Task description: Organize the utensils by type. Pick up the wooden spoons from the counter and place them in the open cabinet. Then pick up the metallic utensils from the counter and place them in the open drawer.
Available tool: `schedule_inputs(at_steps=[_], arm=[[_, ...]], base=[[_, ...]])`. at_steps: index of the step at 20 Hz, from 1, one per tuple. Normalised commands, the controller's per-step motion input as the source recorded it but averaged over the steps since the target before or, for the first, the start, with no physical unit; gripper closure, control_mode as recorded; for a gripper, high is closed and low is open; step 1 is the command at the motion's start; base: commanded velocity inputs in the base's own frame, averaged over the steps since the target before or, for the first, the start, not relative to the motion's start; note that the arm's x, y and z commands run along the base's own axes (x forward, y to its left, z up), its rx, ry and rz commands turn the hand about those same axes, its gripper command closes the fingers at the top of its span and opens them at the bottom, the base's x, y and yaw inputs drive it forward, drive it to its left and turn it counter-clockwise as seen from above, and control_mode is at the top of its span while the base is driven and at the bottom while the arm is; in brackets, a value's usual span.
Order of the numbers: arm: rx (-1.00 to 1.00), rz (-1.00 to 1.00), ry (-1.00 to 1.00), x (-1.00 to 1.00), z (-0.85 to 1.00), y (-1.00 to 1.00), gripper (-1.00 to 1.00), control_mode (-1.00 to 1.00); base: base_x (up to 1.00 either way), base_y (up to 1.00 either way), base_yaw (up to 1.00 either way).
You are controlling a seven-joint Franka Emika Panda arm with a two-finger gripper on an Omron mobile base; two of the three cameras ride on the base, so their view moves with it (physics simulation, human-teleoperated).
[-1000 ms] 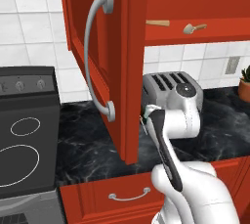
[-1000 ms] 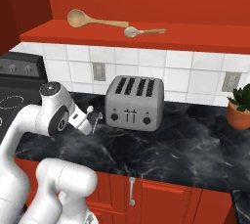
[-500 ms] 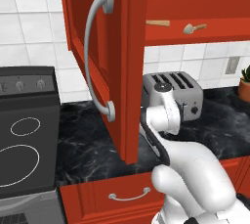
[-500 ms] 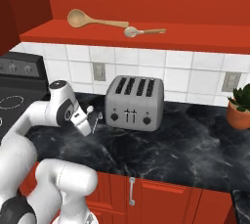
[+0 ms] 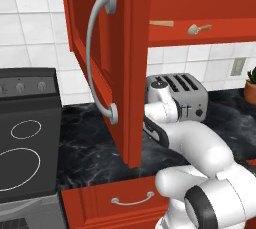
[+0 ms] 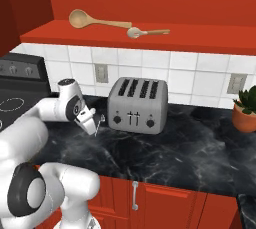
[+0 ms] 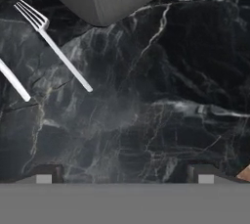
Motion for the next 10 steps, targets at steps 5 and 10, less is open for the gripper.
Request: schedule_inputs(at_steps=[5, 10], arm=[[0.0, 0.0, -0.12, 0.02, -0.41, 0.0, -1.0, -1.0], [0.0, 0.0, -0.11, 0.11, -0.24, 0.0, -1.0, -1.0]], base=[[0.0, 0.0, 0.0], [0.0, 0.0, 0.0]])
